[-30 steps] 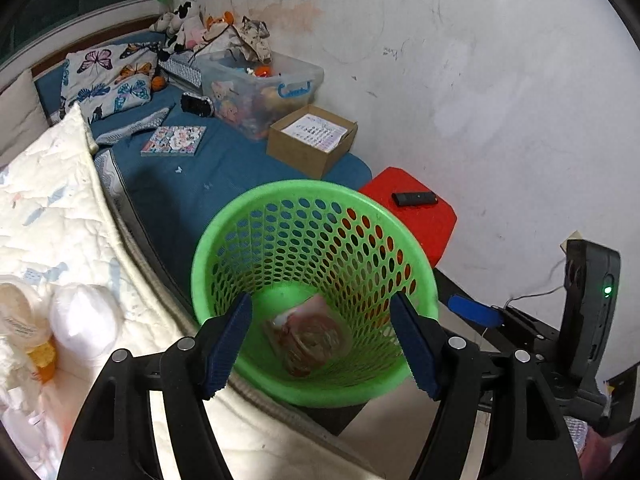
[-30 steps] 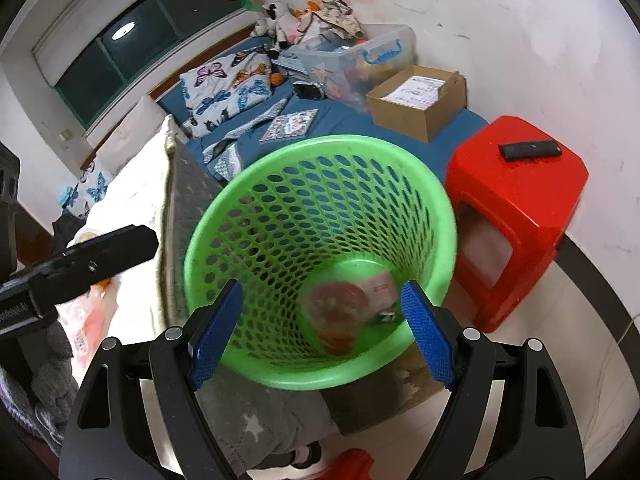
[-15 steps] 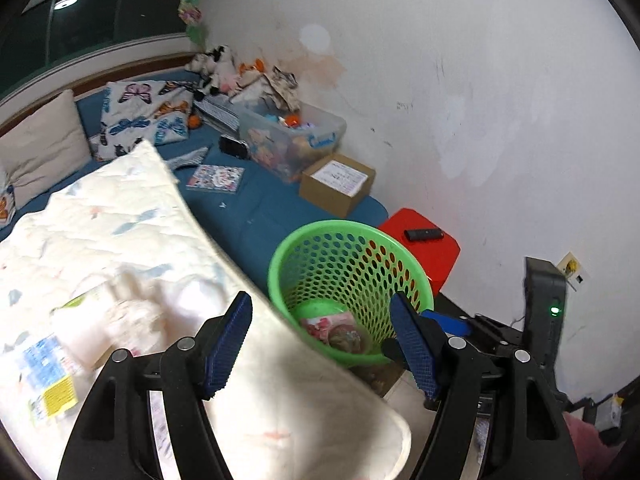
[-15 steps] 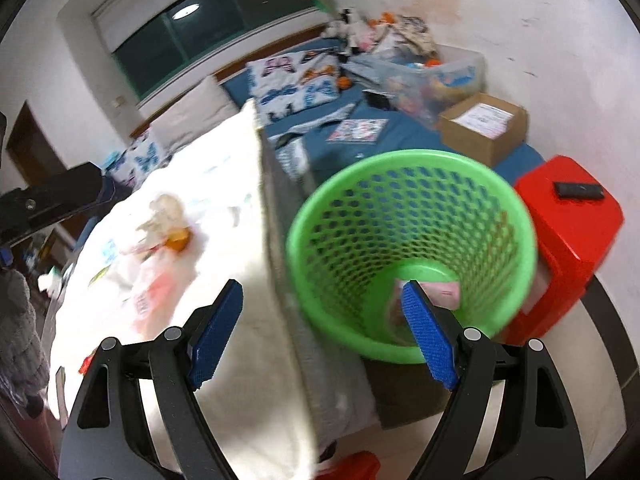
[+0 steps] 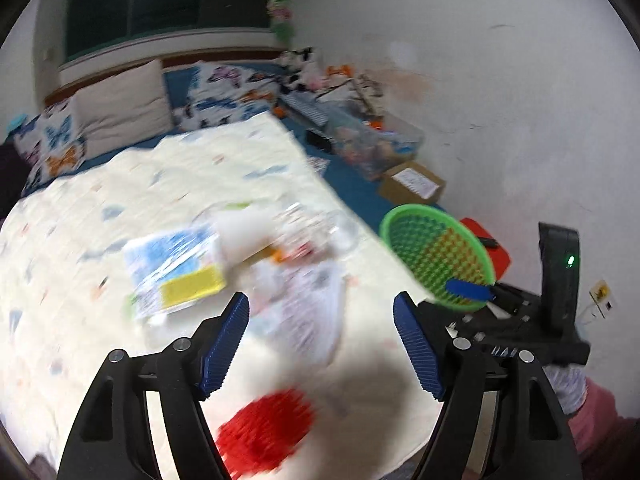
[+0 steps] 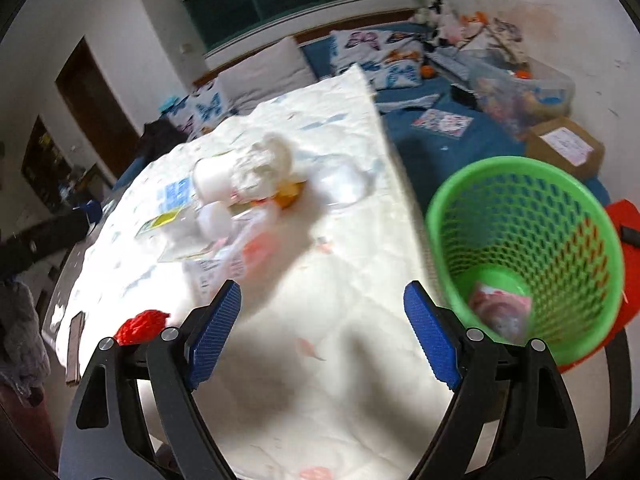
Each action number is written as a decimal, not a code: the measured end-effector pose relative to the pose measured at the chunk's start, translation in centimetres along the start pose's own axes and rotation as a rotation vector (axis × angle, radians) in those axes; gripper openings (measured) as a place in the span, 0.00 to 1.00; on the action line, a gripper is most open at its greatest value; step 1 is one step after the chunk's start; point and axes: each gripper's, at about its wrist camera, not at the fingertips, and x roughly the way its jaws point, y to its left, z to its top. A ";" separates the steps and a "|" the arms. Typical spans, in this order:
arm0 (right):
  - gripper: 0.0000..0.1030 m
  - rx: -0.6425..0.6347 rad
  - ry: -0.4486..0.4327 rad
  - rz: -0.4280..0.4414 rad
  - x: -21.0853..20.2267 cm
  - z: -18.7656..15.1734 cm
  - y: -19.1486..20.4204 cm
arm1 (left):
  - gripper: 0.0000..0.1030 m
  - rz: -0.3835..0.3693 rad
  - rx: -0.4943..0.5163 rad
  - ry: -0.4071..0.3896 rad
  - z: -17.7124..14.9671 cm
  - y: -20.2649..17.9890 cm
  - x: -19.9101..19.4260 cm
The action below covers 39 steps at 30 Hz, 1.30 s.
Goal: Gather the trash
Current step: 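Move both open tools back over the mattress, then grasp the red mesh net with the left tool while the right tool approaches the clear bag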
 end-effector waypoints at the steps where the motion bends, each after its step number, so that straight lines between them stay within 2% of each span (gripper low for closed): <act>1: 0.81 -0.005 0.004 0.004 0.3 0.0 0.3 | 0.71 0.013 -0.015 0.002 -1.0 1.1 -0.5; 6: 0.81 -0.027 0.019 0.026 1.3 0.3 1.8 | 0.76 0.036 -0.050 0.023 -4.2 3.7 -1.6; 12: 0.81 -0.039 0.033 0.037 1.8 0.4 2.6 | 0.78 0.036 -0.012 0.073 -7.4 4.1 -1.4; 18: 0.81 -0.044 0.049 0.041 2.6 0.5 3.0 | 0.79 0.032 0.033 0.140 -9.3 3.6 1.6; 23: 0.81 -0.037 0.075 0.052 3.7 0.7 3.2 | 0.78 0.041 0.022 0.177 -10.1 3.9 4.1; 25: 0.81 -0.044 0.083 0.051 4.2 0.7 3.5 | 0.70 0.032 0.010 0.178 -10.3 4.1 4.4; 29: 0.81 -0.040 0.100 0.056 5.6 0.9 4.0 | 0.62 0.022 -0.004 0.159 -10.6 4.2 4.3; 33: 0.81 -0.019 0.114 0.069 6.9 1.3 4.4 | 0.49 0.013 -0.016 0.145 -10.6 4.5 4.0; 39: 0.71 -0.028 0.135 0.069 8.6 1.7 5.3 | 0.37 -0.001 -0.052 0.135 -10.8 5.2 3.6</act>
